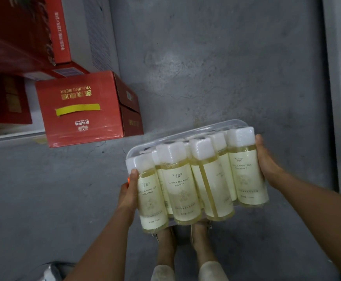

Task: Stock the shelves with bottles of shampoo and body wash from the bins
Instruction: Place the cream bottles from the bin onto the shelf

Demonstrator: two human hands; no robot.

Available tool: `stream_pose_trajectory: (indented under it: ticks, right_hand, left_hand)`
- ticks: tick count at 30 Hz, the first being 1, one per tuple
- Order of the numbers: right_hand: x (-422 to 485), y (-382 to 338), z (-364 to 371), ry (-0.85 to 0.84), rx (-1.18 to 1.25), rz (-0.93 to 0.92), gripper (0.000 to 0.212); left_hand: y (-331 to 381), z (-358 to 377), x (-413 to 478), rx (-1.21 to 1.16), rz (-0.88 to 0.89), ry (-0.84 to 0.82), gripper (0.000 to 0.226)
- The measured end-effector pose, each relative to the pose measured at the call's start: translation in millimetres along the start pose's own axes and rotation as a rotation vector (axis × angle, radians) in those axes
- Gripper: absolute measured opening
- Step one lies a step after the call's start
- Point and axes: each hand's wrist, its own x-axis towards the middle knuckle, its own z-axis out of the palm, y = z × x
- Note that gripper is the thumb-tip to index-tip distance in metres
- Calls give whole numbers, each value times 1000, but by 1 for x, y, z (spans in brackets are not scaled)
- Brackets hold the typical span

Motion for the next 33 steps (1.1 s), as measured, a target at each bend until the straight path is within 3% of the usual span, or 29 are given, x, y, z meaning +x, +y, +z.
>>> stream_pose_trajectory:
  ticks: [8, 13, 17, 21, 27, 33]
  right_hand:
    - [-38, -16, 3, 17, -58, 4, 103]
    - [-79, -13, -6, 9, -42, 45, 105]
    - [-123, -21, -20, -28, -34, 105, 107]
    - [-179, -35, -40, -102, -44, 128, 110]
    - [-280, -69, -59, -128, -41, 75, 107]
    - [-362, -102, -61, -59, -106, 72, 86]
  left_hand:
    - [6, -15, -9, 26, -26, -31, 107]
    - [10, -37, -48, 68, -25, -66, 87]
    - [14, -62, -85, 61, -62, -90, 93]
    - [24, -85, -138, 61, -72, -117, 83]
    - [34, -128, -219, 45, -56, -137, 96]
    - [20, -177, -281, -14, -61, -125, 114]
